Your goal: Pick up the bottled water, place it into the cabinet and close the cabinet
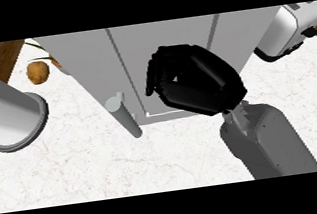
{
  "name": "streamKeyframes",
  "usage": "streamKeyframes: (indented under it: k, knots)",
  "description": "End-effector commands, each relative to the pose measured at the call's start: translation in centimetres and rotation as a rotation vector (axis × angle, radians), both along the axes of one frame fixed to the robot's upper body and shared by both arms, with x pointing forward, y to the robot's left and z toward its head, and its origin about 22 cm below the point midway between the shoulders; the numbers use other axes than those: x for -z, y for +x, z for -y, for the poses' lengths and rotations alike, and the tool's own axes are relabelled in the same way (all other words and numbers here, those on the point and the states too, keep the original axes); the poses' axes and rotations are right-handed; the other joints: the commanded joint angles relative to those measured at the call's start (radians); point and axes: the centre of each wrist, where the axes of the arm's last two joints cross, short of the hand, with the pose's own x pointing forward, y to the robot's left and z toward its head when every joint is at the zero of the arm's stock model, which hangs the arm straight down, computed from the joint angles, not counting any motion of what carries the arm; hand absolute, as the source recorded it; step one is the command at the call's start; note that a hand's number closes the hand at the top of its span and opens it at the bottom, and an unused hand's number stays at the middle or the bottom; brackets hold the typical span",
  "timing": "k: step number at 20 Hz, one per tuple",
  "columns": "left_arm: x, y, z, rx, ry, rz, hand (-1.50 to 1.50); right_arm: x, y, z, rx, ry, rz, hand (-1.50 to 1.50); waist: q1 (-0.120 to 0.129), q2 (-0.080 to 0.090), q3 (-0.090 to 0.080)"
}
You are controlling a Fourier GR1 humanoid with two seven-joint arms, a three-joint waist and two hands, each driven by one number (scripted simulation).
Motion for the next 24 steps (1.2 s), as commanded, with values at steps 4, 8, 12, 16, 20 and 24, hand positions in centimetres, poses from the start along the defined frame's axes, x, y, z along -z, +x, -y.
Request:
streamKeyframes:
  k: [4,8,12,16,20,24]
  knots:
    - [-0.2,-0.4,-1.4,-0.025,0.015,0.01,-1.5,0.5,5.3,2.6,-0.002,-0.024,-0.006,1.5,-0.007,0.002,0.0]
    - [-0.9,-1.4,-0.3,-0.006,0.005,0.007,-1.5,-0.2,6.8,1.9,-0.041,-0.041,0.01,1.5,0.003,0.002,0.001]
    - [-0.4,-0.9,-1.6,0.003,-0.007,0.013,-1.5,-0.5,7.1,-0.7,-0.06,-0.076,0.009,1.5,0.005,0.003,0.0]
    - [0.2,-0.3,-1.0,0.025,-0.01,-0.007,-1.5,-0.9,7.6,-2.1,-0.062,-0.051,-0.005,1.5,0.02,0.01,-0.001]
    - [-0.7,-1.3,-0.7,0.042,-0.003,-0.017,-1.5,0.0,7.2,-2.0,-0.144,-0.027,-0.026,1.5,0.029,0.005,0.0]
    - [-1.5,0.1,0.2,0.055,-0.007,-0.004,-1.5,-1.0,7.3,-2.5,-0.154,-0.028,-0.028,1.5,0.02,0.008,0.001]
